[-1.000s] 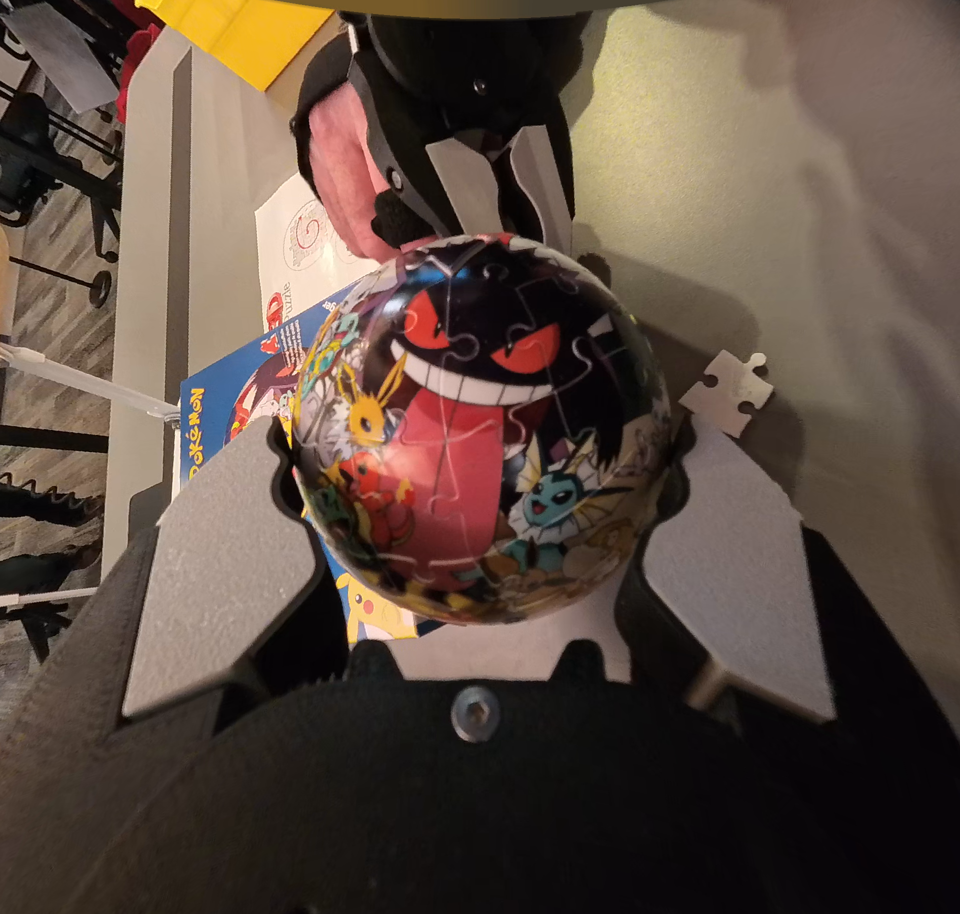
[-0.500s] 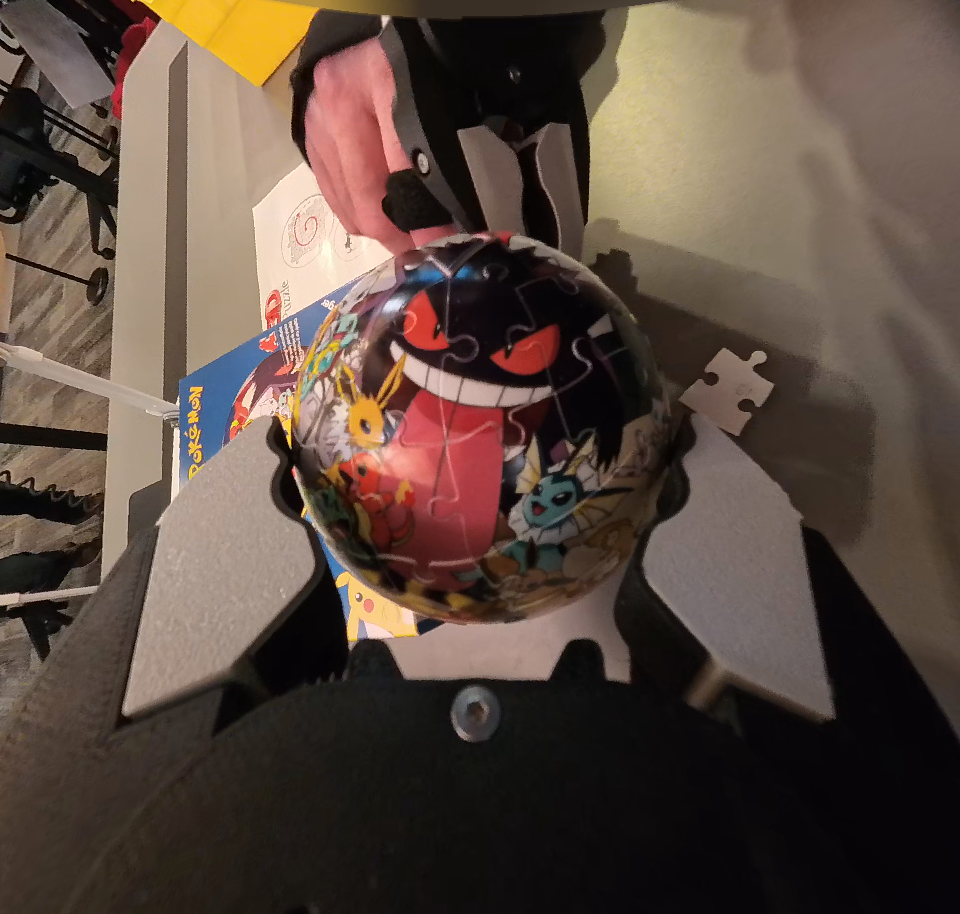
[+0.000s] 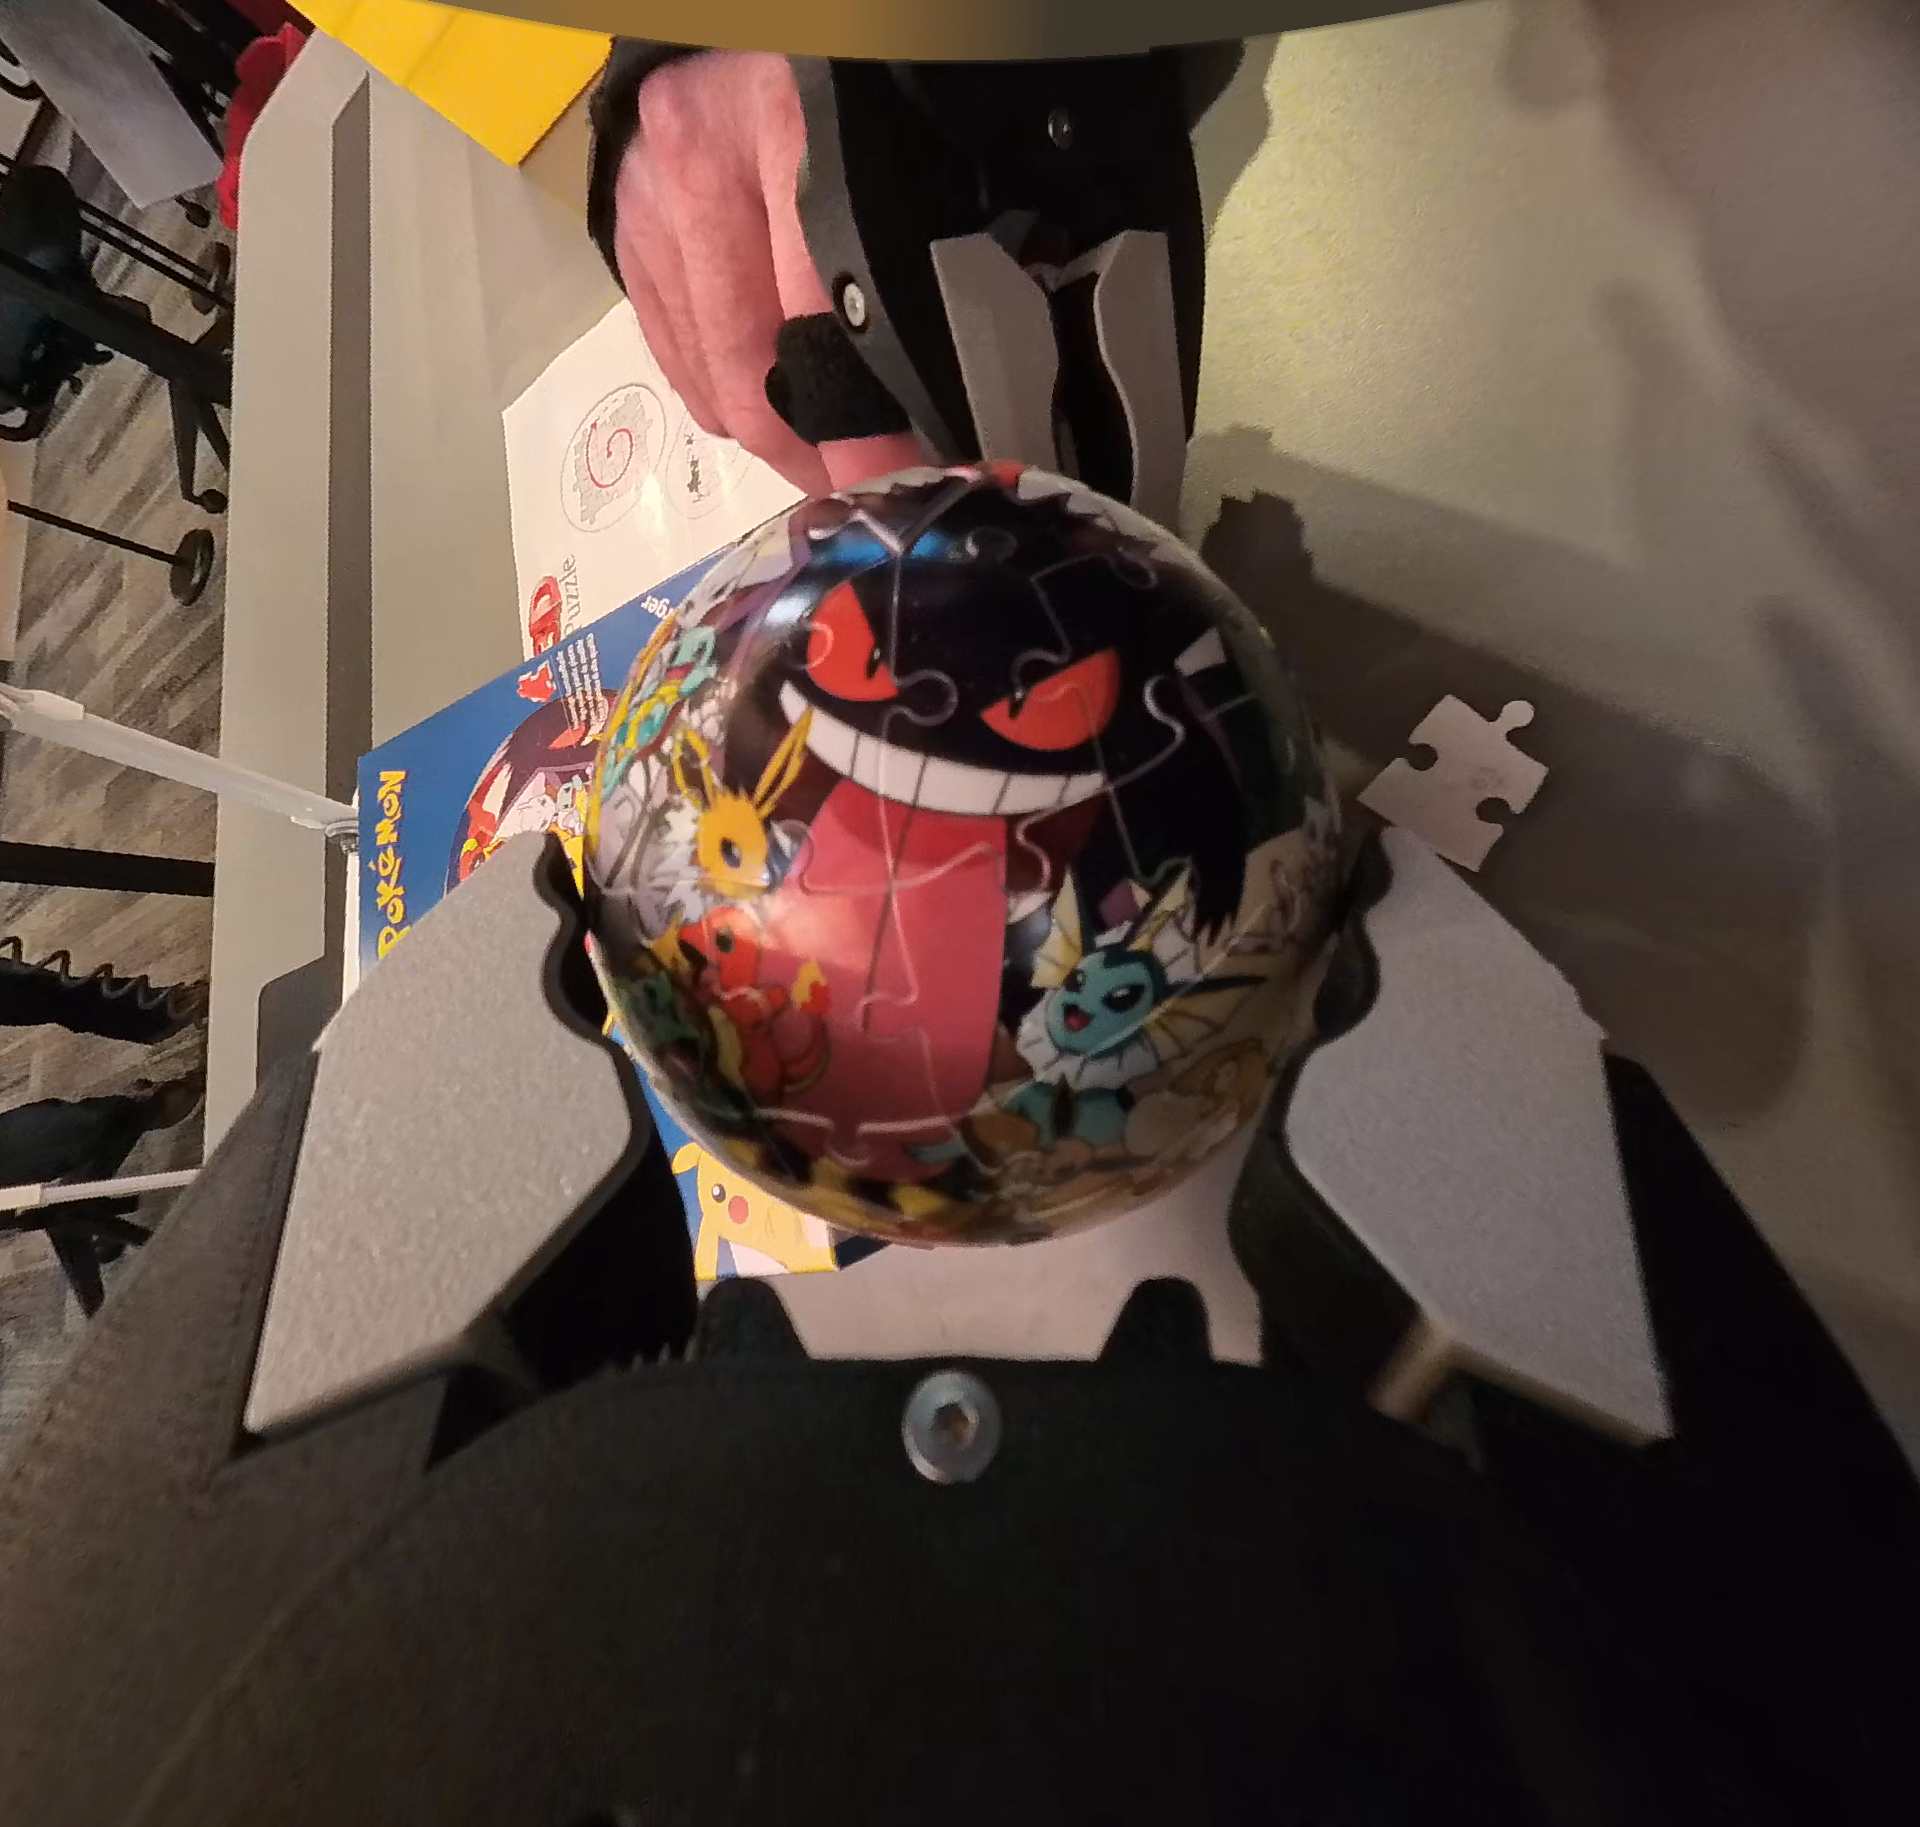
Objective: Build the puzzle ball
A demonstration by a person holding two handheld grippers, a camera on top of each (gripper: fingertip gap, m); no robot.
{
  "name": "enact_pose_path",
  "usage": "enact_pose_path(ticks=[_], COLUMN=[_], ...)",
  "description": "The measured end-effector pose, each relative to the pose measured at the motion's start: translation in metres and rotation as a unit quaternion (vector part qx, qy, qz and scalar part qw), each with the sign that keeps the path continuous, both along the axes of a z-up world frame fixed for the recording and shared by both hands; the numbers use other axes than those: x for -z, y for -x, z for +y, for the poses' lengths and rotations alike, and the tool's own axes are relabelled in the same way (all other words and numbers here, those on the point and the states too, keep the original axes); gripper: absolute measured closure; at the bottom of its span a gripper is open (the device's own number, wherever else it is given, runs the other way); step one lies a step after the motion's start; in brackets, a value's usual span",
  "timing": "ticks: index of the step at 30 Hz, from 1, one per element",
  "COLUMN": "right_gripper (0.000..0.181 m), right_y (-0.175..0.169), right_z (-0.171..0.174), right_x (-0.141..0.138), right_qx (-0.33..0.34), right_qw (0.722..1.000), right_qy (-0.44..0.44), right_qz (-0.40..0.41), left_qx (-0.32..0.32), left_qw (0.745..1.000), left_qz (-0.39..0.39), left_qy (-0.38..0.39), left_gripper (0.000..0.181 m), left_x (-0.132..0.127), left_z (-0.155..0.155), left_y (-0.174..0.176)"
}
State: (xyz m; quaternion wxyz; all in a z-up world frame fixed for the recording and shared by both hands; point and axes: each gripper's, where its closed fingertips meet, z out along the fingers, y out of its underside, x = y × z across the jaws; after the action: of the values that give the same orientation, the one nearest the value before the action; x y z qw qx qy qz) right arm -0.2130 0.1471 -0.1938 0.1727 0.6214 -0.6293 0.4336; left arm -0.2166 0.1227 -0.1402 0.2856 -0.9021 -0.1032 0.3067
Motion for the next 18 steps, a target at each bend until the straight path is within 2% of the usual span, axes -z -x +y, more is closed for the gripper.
enact_pose_path(ticks=[7, 11, 15, 18], right_gripper=[0.168, 0.134, 0.124, 0.128], right_y=[-0.005, -0.013, -0.020, -0.024], right_z=[0.001, 0.008, 0.014, 0.014], right_x=[-0.005, -0.001, 0.000, 0.002], right_qx=[0.008, 0.006, -0.002, 0.000], right_qw=[0.998, 0.991, 0.982, 0.978], right_qy=[-0.013, -0.076, -0.111, -0.125], right_qz=[-0.054, -0.113, -0.151, -0.167], left_qx=[0.000, 0.000, 0.001, 0.002], left_qw=[1.000, 1.000, 1.000, 1.000], left_qz=[0.000, 0.000, -0.001, -0.001], left_qy=[-0.001, 0.000, 0.001, 0.001], left_gripper=[0.048, 0.048, 0.048, 0.048], left_x=[0.000, 0.000, 0.000, 0.000], left_z=[0.000, 0.000, 0.000, 0.000], left_y=[0.000, 0.000, 0.000, 0.000])
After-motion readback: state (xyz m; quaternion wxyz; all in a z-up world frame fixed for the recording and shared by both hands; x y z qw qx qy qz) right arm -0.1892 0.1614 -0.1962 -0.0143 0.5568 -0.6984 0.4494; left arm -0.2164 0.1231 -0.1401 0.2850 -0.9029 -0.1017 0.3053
